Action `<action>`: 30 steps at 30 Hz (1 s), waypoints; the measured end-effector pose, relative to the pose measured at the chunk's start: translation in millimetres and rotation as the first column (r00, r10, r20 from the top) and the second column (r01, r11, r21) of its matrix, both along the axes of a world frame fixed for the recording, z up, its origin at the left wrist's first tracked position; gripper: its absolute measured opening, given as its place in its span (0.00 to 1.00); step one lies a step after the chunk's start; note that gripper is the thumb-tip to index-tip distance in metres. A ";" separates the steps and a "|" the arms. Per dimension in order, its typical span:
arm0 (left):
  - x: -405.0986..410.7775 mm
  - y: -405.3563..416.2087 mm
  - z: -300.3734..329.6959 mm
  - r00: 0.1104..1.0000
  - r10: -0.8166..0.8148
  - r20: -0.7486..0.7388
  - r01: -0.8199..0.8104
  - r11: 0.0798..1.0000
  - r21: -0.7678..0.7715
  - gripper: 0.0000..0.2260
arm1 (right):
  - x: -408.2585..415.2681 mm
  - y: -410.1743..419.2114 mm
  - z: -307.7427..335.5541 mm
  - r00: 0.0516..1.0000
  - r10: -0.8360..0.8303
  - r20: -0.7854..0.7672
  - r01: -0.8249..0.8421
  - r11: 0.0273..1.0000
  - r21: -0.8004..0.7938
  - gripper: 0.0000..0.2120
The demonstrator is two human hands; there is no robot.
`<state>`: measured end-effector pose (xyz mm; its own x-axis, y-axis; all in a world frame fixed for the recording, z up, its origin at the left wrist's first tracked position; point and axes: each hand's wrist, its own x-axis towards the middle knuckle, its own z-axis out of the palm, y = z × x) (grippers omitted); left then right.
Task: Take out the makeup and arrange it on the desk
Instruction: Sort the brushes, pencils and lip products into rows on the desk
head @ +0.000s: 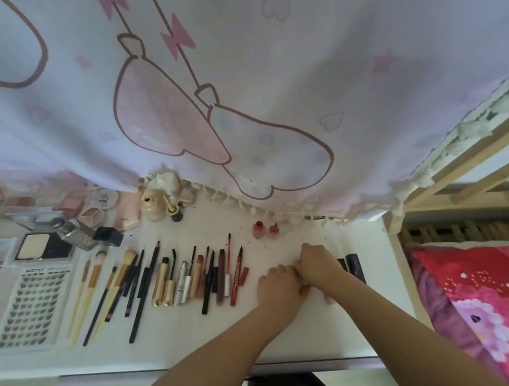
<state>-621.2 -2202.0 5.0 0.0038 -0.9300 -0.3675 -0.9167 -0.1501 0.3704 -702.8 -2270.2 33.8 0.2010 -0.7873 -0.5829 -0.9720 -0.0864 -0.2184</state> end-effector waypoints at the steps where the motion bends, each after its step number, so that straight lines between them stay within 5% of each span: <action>1: 3.3 1.6 1.1 1.000 0.005 -0.005 -0.005 1.000 -0.006 0.15 | -1.1 -0.7 2.5 0.998 -0.049 0.050 0.048 0.999 0.018 0.08; 5: 28.4 7.8 11.9 0.988 0.039 -0.151 -0.045 0.998 -0.037 0.13 | -7.0 -1.4 27.8 0.926 -0.257 0.275 0.216 0.961 0.173 0.14; 9: 54.4 11.5 39.7 0.980 -0.070 -0.184 0.048 0.992 -0.120 0.13 | -3.3 3.5 55.9 0.926 -0.164 0.339 0.095 0.973 0.210 0.18; 17: 88.6 7.9 83.5 0.883 -0.081 -0.463 0.060 0.996 -0.060 0.12 | 8.7 22.4 71.3 0.650 -0.311 0.693 0.146 0.947 0.287 0.14; 22: 100.8 16.2 98.3 0.533 0.207 -0.821 -0.003 0.970 0.243 0.13 | 8.3 27.4 80.1 0.692 -0.072 0.719 0.006 0.996 0.094 0.04; 24: 105.7 17.4 100.5 0.592 0.155 -0.791 0.016 0.979 0.204 0.13 | 5.9 25.1 87.0 0.708 -0.057 0.704 -0.054 0.989 0.135 0.03; 27: 109.3 16.7 103.8 0.690 0.084 -0.719 0.027 0.990 0.142 0.12 | 7.5 21.4 98.7 0.759 -0.160 0.631 -0.046 0.954 0.297 0.15; 30: 114.6 14.5 106.0 0.718 0.059 -0.693 0.031 0.993 0.116 0.11 | 9.7 19.2 101.5 0.802 -0.139 0.581 -0.036 0.960 0.279 0.18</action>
<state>-506.5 -2187.5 111.0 -0.2813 -0.8846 -0.3720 -0.4057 -0.2416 0.8815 -693.1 -2251.0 135.2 0.5371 -0.6411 -0.5482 -0.6459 0.1055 -0.7561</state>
